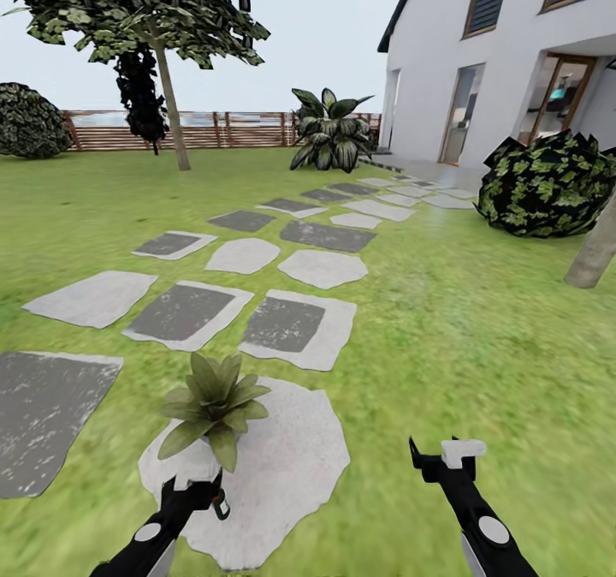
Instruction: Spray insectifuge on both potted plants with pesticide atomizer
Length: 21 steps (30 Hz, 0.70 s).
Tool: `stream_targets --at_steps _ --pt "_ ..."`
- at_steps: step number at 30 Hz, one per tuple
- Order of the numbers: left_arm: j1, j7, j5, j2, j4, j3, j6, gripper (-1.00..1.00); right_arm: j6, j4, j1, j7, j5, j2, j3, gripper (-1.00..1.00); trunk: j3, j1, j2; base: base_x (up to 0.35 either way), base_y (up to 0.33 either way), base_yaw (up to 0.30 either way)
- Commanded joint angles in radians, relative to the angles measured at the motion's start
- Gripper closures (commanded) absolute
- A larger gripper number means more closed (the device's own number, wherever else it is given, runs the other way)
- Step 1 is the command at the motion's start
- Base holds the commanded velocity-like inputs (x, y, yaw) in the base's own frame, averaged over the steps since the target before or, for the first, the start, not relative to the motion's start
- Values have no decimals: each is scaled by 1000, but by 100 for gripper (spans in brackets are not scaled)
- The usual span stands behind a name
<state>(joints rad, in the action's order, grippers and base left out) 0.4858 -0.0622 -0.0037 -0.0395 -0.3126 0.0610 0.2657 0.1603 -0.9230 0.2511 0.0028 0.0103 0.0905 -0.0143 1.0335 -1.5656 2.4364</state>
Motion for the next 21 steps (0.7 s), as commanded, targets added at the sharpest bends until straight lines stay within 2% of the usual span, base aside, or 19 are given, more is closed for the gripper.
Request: stream_targets --at_steps 1,7,9,21 --pt "1 -6 0 1 10 7 7 -100 3 0 0 0 0 0 -1 -100 6 -4 8 0 0 0" --pt "0 -3 2 -1 41 12 92 -100 4 0 0 0 -1 0 -1 -100 34 -27 50 0 0 0" --pt "0 -2 2 -2 42 13 96 -100 4 0 0 0 -1 0 -1 -100 43 -34 64 0 0 0" --pt "0 -2 2 -2 44 13 104 -100 5 20 0 0 0 -1 -1 -100 109 -40 66 0 0 0"
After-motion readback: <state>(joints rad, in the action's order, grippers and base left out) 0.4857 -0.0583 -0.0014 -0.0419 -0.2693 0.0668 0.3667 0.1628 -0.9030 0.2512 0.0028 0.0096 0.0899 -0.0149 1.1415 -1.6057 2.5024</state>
